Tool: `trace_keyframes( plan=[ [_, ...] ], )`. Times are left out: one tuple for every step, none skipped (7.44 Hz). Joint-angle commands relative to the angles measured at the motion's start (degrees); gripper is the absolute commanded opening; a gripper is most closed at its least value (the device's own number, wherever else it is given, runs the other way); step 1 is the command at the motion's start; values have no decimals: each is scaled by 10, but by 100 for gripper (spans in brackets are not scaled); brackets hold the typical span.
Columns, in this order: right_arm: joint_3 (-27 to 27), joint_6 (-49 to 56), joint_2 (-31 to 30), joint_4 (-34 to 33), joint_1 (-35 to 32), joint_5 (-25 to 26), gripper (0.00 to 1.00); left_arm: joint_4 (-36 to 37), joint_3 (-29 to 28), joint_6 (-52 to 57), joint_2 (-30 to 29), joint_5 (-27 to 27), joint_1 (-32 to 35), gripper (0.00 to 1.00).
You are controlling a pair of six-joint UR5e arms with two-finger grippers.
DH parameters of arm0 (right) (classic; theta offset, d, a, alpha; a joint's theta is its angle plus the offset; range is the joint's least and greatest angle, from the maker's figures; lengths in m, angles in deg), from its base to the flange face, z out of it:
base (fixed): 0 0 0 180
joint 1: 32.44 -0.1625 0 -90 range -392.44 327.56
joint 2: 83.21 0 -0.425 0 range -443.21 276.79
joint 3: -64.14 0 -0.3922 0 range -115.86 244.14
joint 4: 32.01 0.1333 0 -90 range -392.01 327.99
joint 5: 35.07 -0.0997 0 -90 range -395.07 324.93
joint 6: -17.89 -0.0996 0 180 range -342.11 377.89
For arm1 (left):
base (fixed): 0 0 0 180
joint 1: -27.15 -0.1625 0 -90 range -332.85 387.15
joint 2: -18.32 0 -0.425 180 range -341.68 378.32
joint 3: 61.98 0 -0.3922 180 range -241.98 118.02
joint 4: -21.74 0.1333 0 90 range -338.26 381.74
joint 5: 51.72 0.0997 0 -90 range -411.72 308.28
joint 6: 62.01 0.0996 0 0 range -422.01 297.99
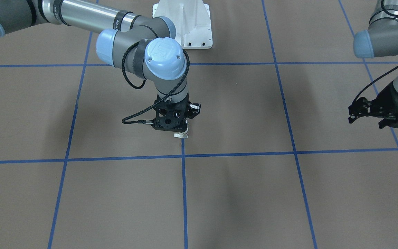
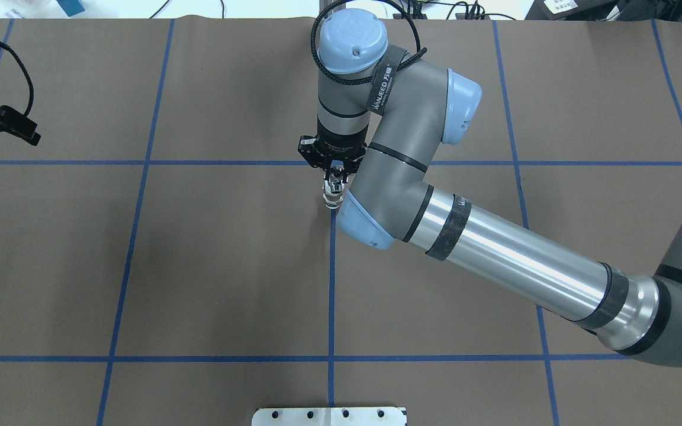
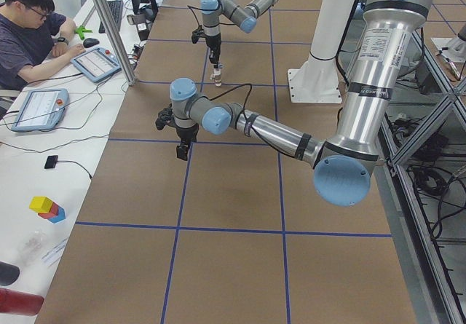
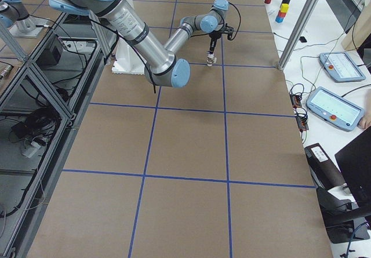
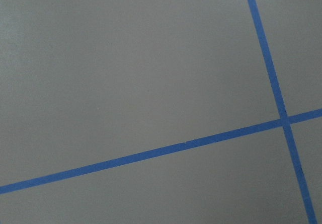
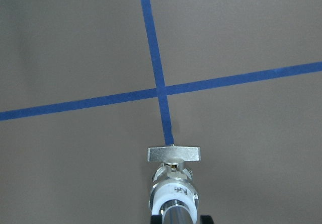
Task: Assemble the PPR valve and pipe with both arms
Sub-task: 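Press the silver valve down into the white fitting with right gripper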
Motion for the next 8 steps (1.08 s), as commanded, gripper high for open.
trace_keyframes(
  plan=[
    [-3,0,2,1,0,0,0,0,-1,0,1,0,0,100],
    [-4,0,2,1,0,0,0,0,-1,0,0,0,0,100],
    [-5,0,2,1,1,1,0,0,0,0,1,0,0,100],
    [-5,0,3,1,1,1,0,0,0,0,1,0,0,100],
    [-5,0,3,1,2,1,0,-1,1,0,1,0,0,100],
    [-5,0,3,1,2,1,0,-1,1,0,2,0,0,100],
    [-5,0,3,1,2,1,20,-1,0,0,2,0,0,100],
    [-5,0,3,1,2,1,73,-1,1,0,2,0,0,100]
  ],
)
